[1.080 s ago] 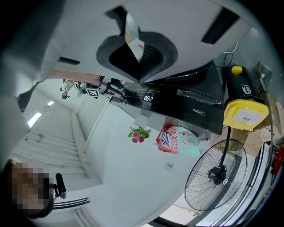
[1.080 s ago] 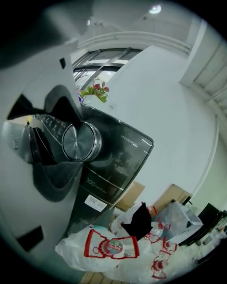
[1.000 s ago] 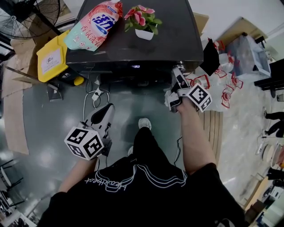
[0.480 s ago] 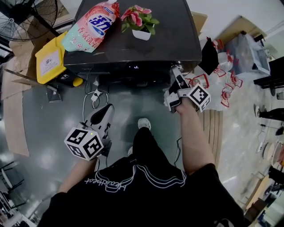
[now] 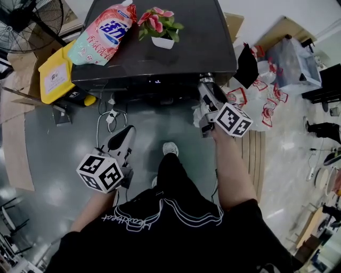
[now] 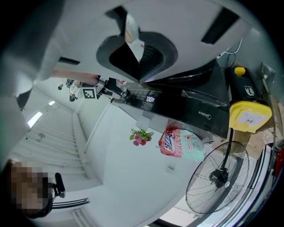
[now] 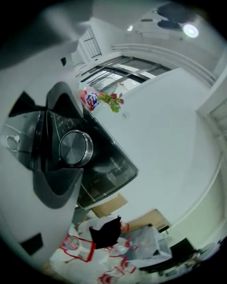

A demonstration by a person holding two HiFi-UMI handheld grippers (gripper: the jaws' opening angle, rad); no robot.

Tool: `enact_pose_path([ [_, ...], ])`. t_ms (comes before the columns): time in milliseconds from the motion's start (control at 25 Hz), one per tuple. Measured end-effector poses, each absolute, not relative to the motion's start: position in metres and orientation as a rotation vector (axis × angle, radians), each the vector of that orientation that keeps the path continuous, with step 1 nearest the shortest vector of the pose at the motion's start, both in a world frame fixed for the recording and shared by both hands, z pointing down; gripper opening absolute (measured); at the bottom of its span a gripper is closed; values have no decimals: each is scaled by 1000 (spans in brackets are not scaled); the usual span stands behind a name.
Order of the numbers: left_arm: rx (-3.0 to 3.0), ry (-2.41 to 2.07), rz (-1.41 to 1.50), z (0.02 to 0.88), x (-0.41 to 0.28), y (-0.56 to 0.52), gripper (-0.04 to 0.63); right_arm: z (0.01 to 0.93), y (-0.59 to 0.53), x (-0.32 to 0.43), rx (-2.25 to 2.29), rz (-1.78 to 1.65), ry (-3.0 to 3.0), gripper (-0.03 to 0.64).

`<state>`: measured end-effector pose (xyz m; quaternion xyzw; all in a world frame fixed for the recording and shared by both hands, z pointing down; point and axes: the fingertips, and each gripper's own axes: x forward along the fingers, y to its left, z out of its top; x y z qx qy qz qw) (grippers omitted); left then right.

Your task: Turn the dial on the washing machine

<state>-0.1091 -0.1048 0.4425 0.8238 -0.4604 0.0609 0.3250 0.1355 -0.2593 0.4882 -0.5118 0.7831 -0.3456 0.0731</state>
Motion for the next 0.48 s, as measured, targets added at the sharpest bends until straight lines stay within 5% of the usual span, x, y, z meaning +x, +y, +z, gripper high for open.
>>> enact_pose_path([
  [480, 2175, -1190, 144, 436, -96, -118, 5, 489, -253, 124, -2097, 237, 3093, 351],
])
